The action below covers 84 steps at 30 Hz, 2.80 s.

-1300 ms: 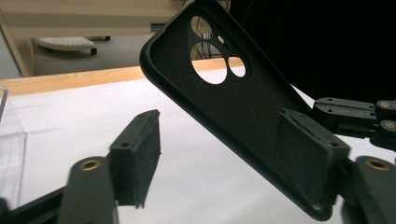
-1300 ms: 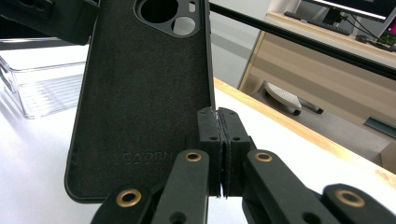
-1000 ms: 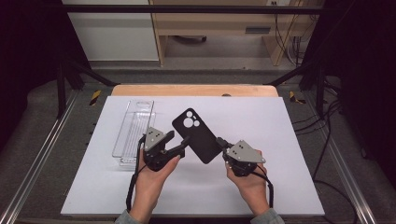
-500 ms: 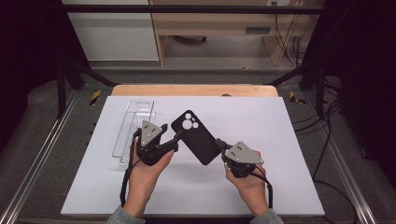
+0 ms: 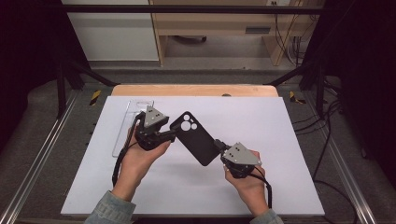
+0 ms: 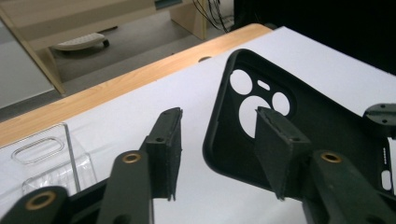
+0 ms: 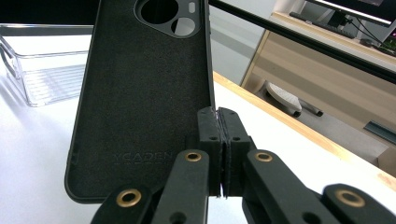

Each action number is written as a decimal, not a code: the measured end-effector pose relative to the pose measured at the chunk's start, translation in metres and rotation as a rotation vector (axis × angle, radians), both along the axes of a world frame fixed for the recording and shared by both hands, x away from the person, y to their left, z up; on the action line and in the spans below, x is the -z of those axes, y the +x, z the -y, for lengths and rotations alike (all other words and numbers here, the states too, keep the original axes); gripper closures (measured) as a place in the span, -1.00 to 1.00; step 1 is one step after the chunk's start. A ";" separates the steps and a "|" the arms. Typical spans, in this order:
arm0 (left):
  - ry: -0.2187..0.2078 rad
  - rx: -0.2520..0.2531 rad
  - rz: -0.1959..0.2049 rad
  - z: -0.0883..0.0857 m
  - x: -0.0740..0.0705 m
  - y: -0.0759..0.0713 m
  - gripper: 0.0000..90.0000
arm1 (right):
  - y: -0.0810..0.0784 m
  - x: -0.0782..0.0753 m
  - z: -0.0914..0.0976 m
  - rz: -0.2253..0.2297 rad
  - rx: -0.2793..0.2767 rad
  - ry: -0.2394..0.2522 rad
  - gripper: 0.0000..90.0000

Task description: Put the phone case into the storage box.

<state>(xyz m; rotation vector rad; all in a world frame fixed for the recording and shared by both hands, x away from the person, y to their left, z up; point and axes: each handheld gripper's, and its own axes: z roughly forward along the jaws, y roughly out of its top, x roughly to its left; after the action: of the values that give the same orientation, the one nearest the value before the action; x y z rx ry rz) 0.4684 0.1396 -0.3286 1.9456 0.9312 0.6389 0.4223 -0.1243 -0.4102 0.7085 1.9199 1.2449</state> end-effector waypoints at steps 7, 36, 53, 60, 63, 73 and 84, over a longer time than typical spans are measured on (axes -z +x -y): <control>0.021 0.034 -0.027 0.004 -0.005 0.006 0.32 | -0.001 0.000 -0.001 0.008 -0.003 -0.012 0.99; 0.047 0.088 -0.091 0.001 -0.007 0.019 0.61 | -0.002 -0.002 -0.003 0.016 -0.009 -0.026 0.99; 0.064 0.073 -0.091 -0.001 -0.003 0.020 0.82 | -0.002 -0.002 -0.004 0.004 -0.012 -0.033 0.99; 0.078 0.053 -0.088 -0.003 0.002 0.020 0.93 | -0.002 -0.003 -0.004 -0.006 -0.022 -0.032 0.99; 0.080 0.053 -0.088 -0.005 0.003 0.020 0.94 | -0.001 -0.003 -0.005 -0.010 -0.026 -0.030 0.99; 0.110 0.050 -0.011 -0.005 -0.003 0.013 0.96 | 0.002 -0.005 -0.006 -0.056 -0.053 0.016 0.98; 0.196 0.067 0.083 0.003 -0.022 0.003 0.97 | 0.006 -0.005 -0.006 -0.082 -0.073 0.052 0.97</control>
<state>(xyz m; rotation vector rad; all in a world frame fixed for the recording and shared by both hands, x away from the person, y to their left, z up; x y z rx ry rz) 0.4711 0.1364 -0.3068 2.0960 0.7725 0.7903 0.4279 -0.1178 -0.4048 0.7322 2.0025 1.3335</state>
